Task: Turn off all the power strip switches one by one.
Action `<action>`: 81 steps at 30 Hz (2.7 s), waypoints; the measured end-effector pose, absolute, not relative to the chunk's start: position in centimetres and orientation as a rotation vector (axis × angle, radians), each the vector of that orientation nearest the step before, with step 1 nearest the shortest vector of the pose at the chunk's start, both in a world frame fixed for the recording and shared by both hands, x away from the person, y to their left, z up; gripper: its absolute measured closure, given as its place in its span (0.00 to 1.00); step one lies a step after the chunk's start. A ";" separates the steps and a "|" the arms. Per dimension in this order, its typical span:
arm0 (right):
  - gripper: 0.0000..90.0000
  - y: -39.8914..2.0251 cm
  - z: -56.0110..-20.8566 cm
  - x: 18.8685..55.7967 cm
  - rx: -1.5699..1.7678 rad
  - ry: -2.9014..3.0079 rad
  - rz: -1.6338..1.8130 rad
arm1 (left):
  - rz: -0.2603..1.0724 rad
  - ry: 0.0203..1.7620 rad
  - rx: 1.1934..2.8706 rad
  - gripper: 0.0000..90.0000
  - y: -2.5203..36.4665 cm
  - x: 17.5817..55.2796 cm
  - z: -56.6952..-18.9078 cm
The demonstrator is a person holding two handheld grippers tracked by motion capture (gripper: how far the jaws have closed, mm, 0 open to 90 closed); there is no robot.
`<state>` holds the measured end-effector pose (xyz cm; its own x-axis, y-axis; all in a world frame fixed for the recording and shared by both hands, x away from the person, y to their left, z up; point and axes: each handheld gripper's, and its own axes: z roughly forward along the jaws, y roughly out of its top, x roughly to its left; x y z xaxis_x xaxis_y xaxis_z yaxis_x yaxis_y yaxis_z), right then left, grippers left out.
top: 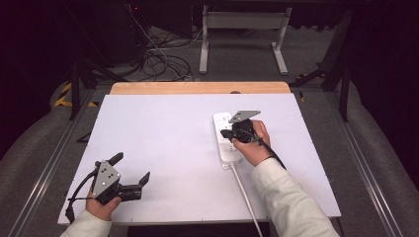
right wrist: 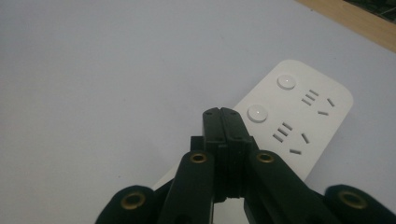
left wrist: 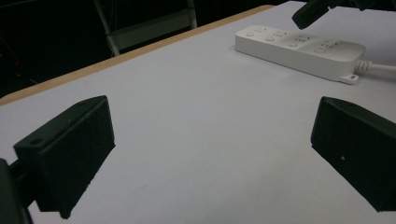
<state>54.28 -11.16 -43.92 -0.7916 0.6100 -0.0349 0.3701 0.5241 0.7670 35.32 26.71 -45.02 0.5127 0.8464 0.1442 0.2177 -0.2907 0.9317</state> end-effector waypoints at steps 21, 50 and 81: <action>1.00 -10.7 -45.6 55.2 0.832 2.511 1.087 | 0.816 0.889 1.792 0.00 26.7 35.3 -45.0; 1.00 -10.4 -45.8 55.1 0.869 2.521 1.056 | 0.821 0.885 1.790 0.00 26.6 35.2 -45.0; 1.00 -10.5 -42.0 55.6 0.778 2.398 1.187 | 0.813 0.891 1.784 0.00 26.8 35.4 -45.0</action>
